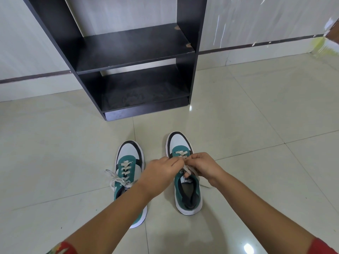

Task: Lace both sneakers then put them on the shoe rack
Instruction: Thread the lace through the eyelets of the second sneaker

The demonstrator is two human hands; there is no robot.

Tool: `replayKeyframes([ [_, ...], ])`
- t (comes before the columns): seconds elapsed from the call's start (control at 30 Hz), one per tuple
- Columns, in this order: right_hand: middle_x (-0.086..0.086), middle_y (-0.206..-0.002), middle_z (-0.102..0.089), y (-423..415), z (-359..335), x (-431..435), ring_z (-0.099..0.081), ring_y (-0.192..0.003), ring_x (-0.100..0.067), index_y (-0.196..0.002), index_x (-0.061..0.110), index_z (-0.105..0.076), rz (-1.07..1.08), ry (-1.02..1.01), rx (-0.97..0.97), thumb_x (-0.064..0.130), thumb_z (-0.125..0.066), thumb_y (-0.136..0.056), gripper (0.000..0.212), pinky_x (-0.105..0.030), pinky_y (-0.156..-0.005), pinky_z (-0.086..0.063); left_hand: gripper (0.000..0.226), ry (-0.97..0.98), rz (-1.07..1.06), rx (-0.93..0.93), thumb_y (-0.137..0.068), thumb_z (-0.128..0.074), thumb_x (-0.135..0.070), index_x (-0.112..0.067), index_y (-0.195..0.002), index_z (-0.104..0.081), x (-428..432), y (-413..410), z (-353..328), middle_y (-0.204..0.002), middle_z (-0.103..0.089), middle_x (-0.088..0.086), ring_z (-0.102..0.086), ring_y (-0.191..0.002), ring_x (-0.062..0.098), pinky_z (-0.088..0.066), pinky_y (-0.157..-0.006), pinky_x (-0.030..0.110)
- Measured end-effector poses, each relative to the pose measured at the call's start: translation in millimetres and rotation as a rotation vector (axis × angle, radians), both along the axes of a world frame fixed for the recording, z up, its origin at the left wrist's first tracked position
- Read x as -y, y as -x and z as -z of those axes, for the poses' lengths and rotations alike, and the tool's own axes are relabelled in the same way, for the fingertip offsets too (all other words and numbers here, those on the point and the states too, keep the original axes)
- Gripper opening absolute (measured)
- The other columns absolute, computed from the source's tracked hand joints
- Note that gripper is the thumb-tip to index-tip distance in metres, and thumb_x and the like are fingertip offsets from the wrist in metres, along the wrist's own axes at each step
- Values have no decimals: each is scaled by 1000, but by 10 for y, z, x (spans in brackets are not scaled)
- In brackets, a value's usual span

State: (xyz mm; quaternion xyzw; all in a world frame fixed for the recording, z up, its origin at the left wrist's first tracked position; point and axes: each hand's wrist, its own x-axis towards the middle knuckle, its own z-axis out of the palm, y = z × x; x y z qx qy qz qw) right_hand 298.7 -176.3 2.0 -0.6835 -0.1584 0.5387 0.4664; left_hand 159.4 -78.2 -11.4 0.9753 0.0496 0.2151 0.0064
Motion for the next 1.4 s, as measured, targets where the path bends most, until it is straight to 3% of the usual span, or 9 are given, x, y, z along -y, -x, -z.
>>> replayKeyframes([
  [0.13,-2,-58,-60,8,24,-5,-59,-44,-14,-82,9,-59,141,-63,-94,10,-48,-92,15,-20,-48,-49,28,261,-160,-96,-71,-75,-12,-16,-83,-50,44,-28,-88,-64,-62,1,-51,-50,18,-33,-45,22],
  [0.23,-2,-59,-50,49,22,19,-52,-46,-16,-68,11,-49,222,-154,-96,19,-45,-96,30,-21,-50,-46,25,1092,-373,-176,-82,-66,-13,-18,-72,-44,94,-103,-158,-61,-53,3,-40,-47,10,-31,-48,24],
  [0.3,0,-65,-49,89,30,63,-50,-57,-12,-60,14,-48,197,-192,147,20,-45,-97,38,-20,-59,-43,32,1650,-477,-139,-81,-67,-6,-16,-66,-41,55,-147,-190,-56,-47,1,-29,-39,6,-23,-39,18],
  [0.37,5,-86,-53,115,79,158,-53,-81,-6,-63,21,-58,81,-201,572,31,-50,-94,34,-17,-76,-41,33,1910,-546,-111,-82,-66,-4,-16,-65,-40,29,-156,-198,-56,-49,1,-24,-38,6,-18,-37,16],
  [0.5,13,-110,-53,197,119,311,-48,-105,-2,-66,24,-68,23,-183,852,47,-66,-79,27,-13,-88,-37,32,1990,-613,-64,-83,-65,-6,-15,-64,-42,68,-148,-159,-53,-48,-1,-29,-37,4,-23,-37,15],
  [0.77,4,-98,-60,189,56,276,-60,-92,-10,-72,8,-72,291,-101,253,6,-76,-72,5,-16,-78,-44,28,1790,-584,-75,-80,-71,-11,-13,-65,-47,132,-141,-165,-62,-56,5,-47,-42,5,-38,-42,16],
  [0.9,2,-89,-65,149,18,306,-56,-87,-11,-78,13,-67,249,-6,11,11,-52,-85,16,-24,-83,-44,27,1784,-677,-1,-79,-72,-15,-12,-66,-49,108,-91,-122,-75,-61,13,-56,-66,20,-46,-65,32],
  [1.13,-7,-74,-54,118,280,433,-51,-71,-20,-65,14,-40,571,27,-314,11,-38,-84,20,-31,-70,-44,25,1792,-874,183,-87,-63,-12,-11,-71,-43,20,108,7,-89,-64,13,-55,-60,17,-51,-53,22],
  [1.4,-5,-71,-64,142,136,316,-52,-51,-14,-73,9,-54,626,-303,-581,13,-34,-91,28,-20,-42,-42,8,2276,-773,382,-90,-57,-8,-6,-82,-55,58,105,35,-56,-68,5,-62,-44,9,-54,-46,19],
])
